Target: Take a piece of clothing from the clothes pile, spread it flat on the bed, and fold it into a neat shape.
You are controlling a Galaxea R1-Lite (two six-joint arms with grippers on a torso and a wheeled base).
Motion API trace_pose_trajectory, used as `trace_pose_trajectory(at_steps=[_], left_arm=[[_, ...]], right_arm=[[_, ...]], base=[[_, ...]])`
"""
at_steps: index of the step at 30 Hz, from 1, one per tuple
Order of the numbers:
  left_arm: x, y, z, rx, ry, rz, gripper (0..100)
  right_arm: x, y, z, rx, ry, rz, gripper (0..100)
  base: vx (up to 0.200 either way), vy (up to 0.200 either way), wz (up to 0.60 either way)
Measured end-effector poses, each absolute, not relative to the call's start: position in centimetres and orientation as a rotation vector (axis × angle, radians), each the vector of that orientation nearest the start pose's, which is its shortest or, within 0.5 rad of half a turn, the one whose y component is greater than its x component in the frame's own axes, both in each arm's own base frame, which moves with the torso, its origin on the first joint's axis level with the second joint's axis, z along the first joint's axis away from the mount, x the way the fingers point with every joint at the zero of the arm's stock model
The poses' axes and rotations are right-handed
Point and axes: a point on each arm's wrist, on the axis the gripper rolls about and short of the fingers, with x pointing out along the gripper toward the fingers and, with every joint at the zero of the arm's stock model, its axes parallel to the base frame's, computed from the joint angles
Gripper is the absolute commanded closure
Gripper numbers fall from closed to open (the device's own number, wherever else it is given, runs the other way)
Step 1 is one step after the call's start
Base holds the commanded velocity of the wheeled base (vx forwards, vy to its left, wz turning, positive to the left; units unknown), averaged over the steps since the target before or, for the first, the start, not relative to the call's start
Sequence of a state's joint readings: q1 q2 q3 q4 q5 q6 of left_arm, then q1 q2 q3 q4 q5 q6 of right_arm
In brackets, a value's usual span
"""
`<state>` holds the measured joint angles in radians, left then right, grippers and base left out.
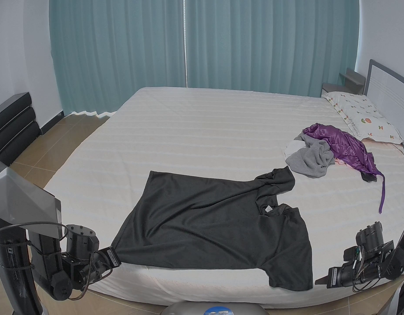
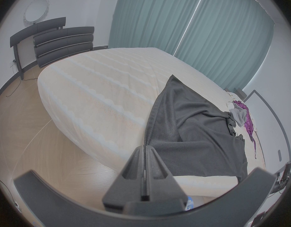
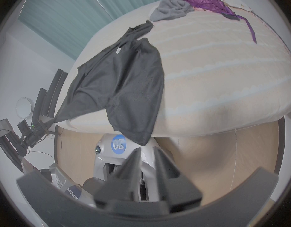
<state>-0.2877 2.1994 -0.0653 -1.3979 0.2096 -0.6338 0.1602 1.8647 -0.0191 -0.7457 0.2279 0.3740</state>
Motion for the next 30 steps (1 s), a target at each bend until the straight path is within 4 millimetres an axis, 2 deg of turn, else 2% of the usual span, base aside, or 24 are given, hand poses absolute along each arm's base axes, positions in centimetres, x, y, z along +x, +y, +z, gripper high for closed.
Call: trace_pose_trajectory(at_steps=[4, 10, 19, 20, 25, 30], left_arm=[[21.4, -5.9, -1.4, -0.422, 0.710, 0.151, 100], [21.4, -5.9, -1.5, -0.420, 0.713, 0.149, 100], [21.4, -5.9, -1.5, -0.422, 0.714, 0.150, 100], [21.5, -5.9, -1.5, -0.422, 0.714, 0.152, 100], [21.5, -5.8, -1.6, -0.425, 0.713, 0.155, 100], [21.5, -5.7, -1.6, -0.423, 0.714, 0.158, 100]], right_arm=[[17.4, 3.2, 0.2, 0.373, 1.137, 0.143, 0], [21.4, 3.4, -0.5, 0.396, 1.046, 0.139, 0], [26.1, 3.6, -2.7, 0.417, 0.983, 0.085, 0], [26.5, 3.6, -3.1, 0.413, 0.982, 0.072, 100], [27.4, 3.5, -4.1, 0.397, 0.982, 0.029, 100], [27.0, 2.7, -4.4, 0.396, 0.997, -0.006, 100]], base=[[0.000, 0.000, 0.00], [0.000, 0.000, 0.00], [0.000, 0.000, 0.00], [0.000, 0.000, 0.00], [0.000, 0.000, 0.00], [0.000, 0.000, 0.00]])
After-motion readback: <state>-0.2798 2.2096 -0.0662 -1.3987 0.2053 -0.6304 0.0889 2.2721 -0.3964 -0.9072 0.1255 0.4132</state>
